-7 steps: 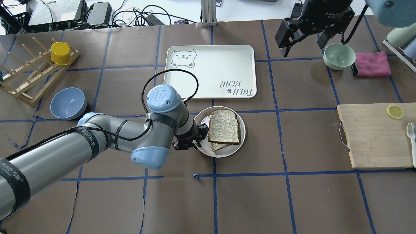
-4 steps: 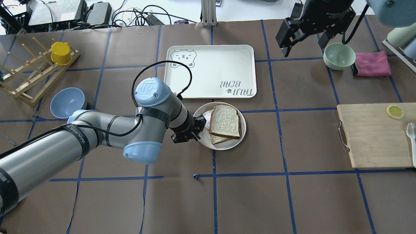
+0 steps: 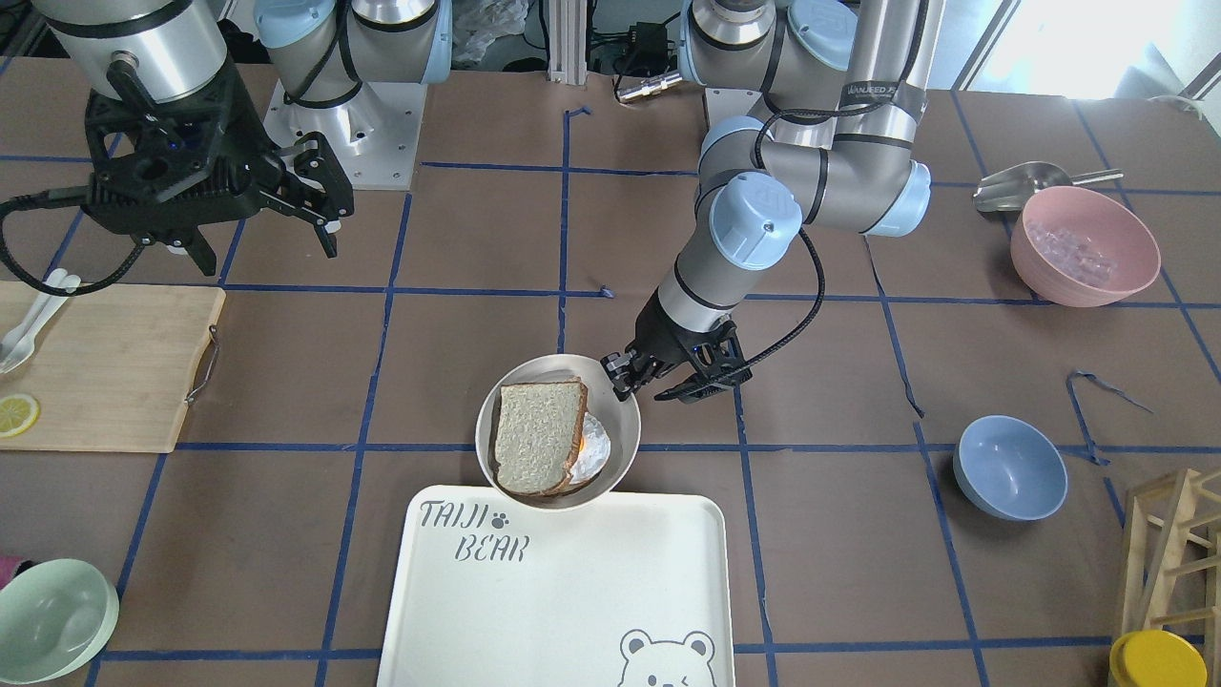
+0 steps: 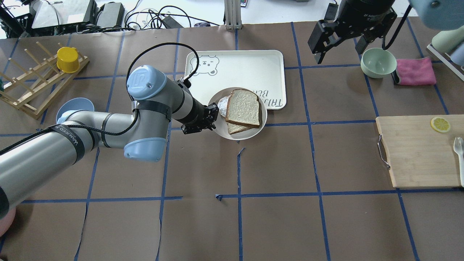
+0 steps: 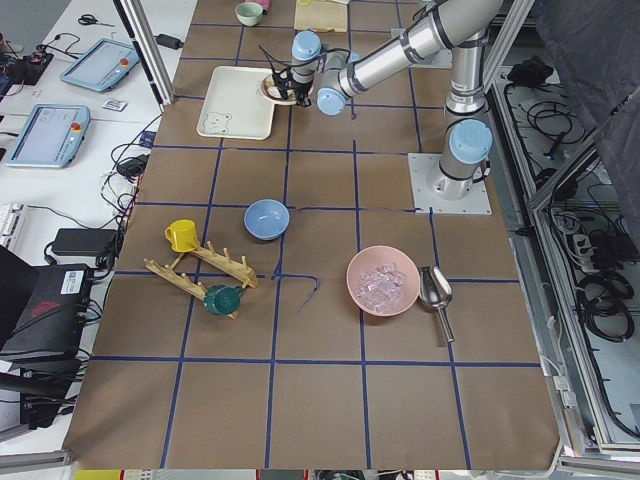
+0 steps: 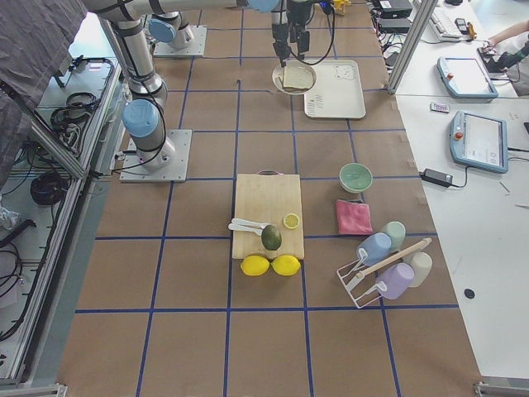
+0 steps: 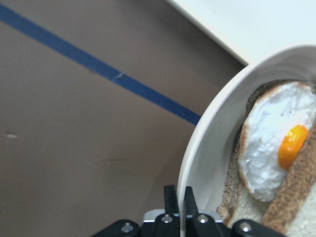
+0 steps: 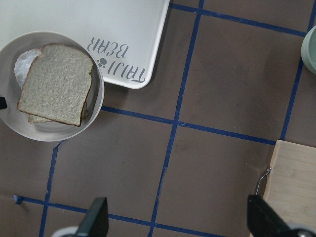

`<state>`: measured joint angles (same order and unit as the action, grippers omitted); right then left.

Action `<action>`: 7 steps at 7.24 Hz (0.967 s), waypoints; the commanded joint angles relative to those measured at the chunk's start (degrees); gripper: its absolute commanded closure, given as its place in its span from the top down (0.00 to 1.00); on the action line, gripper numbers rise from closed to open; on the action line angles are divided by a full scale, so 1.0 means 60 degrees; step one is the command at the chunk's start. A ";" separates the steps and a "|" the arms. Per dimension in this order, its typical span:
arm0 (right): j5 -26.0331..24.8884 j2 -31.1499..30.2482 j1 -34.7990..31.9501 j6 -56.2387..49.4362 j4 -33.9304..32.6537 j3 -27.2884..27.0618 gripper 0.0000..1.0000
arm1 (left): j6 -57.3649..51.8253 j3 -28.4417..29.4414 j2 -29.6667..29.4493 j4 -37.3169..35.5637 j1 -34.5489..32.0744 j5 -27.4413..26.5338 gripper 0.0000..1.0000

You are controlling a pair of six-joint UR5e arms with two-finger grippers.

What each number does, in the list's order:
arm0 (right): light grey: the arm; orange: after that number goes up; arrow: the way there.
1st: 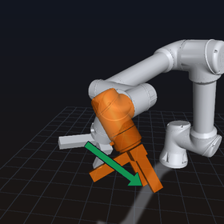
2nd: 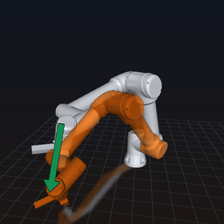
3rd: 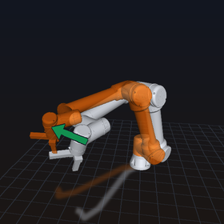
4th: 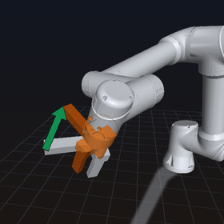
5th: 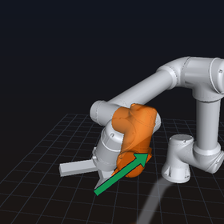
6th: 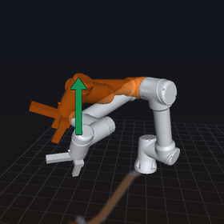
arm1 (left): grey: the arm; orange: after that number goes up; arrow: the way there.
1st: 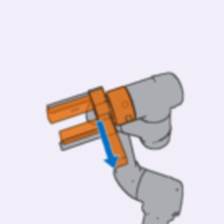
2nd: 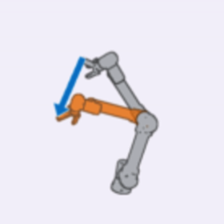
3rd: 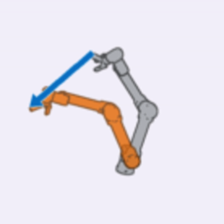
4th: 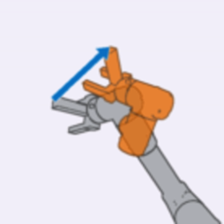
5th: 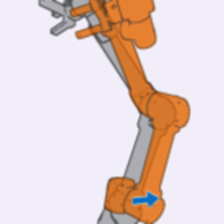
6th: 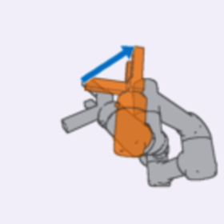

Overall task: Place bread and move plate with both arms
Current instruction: 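Slide the plate with the left gripper farther from the robot onto the tray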

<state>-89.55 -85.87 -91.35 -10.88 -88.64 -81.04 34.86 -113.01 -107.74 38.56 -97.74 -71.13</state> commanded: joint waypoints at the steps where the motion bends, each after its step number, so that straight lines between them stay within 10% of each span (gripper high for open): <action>1: 0.0056 0.0000 0.0005 0.0099 0.0037 0.0000 1.00 | -0.1393 0.0930 -0.0687 0.0018 0.0496 0.0441 0.00; 7: 0.0057 0.0014 0.0005 0.0480 -0.0007 0.0000 1.00 | -0.1577 0.3030 -0.3151 0.0004 0.0793 0.0839 0.00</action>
<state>-89.05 -85.81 -91.32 -7.90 -88.73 -81.04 25.21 -95.48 -124.96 38.72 -93.01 -66.07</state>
